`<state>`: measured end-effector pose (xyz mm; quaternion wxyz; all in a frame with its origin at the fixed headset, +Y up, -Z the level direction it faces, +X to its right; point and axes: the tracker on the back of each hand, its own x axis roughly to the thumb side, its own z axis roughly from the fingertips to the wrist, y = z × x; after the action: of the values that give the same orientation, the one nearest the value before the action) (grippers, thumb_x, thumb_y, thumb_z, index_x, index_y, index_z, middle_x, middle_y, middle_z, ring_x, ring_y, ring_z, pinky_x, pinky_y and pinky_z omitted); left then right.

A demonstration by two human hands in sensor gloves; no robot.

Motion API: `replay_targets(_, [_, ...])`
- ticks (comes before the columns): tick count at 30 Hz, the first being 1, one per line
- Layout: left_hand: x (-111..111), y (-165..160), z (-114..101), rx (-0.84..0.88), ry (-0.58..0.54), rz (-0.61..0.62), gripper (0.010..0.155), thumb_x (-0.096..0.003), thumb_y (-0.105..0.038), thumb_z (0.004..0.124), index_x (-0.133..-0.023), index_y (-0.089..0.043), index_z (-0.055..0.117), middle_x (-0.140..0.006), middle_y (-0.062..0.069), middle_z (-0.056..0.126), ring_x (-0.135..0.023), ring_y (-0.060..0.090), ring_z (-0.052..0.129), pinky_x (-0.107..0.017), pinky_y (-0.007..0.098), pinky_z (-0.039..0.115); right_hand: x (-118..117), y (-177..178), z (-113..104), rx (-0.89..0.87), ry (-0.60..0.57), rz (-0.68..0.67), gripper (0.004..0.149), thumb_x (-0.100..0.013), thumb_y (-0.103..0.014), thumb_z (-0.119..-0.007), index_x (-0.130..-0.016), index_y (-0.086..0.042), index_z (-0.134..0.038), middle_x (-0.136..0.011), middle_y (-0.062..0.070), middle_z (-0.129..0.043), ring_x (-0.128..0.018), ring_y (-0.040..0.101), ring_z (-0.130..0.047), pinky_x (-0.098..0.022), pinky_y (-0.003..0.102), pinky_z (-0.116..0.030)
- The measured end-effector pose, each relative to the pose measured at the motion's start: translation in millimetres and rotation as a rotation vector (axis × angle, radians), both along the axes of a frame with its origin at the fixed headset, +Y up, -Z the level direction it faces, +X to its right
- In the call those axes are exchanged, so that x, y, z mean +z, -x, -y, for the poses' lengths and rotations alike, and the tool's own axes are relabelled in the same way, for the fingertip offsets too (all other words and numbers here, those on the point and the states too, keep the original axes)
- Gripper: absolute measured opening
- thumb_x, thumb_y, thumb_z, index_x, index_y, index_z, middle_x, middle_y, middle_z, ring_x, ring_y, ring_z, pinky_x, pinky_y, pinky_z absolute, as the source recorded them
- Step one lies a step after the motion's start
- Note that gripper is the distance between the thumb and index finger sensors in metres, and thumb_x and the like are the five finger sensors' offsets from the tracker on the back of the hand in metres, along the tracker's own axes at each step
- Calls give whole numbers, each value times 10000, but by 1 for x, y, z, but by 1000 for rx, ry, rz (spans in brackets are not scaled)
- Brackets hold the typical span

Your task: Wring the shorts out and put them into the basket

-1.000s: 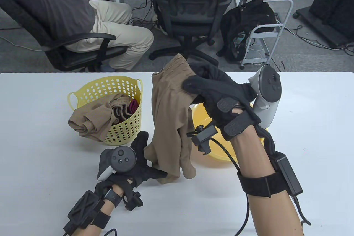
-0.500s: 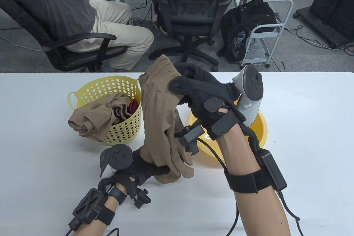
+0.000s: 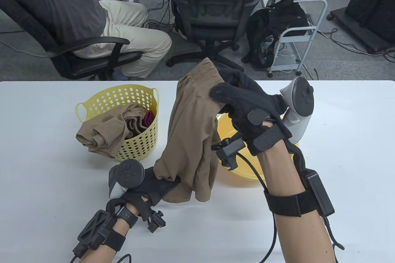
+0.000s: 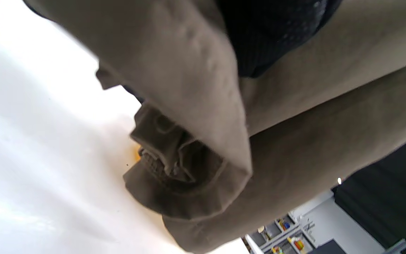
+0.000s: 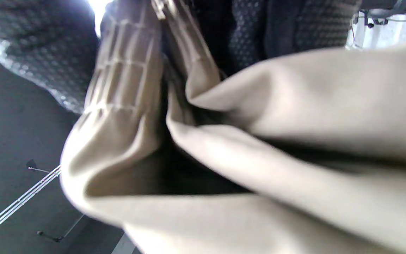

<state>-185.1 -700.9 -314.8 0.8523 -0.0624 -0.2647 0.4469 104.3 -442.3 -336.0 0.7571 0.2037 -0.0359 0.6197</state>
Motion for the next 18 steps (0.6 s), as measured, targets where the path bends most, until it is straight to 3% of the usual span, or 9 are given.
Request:
replay_targets(8, [3, 16, -10, -115, -16, -49, 355, -542, -335, 820, -856, -171, 805, -809, 74, 961, -837, 429, 948, -620, 760, 593, 2, -30, 4, 119, -42, 134, 668, -479, -546, -927, -905, -77, -714, -776, 123, -877, -602, 348, -968, -461, 397, -858])
replay_targets(12, [4, 27, -19, -171, -8, -83, 357, -536, -325, 832, -848, -151, 810, -772, 93, 988, -776, 430, 991, -601, 742, 627, 4, -47, 8, 250, -64, 231, 666, -475, -535, -934, -905, -77, -714, -779, 126, -874, -606, 356, -964, -465, 406, -853])
replay_targets(18, [6, 38, -45, -349, -89, -118, 362, -529, -329, 847, -844, -154, 816, -745, 97, 997, -740, 420, 999, -594, 721, 645, 7, -63, 22, 479, -109, 349, 667, -458, -521, -948, -900, -76, -722, -776, 134, -878, -608, 369, -960, -466, 419, -848])
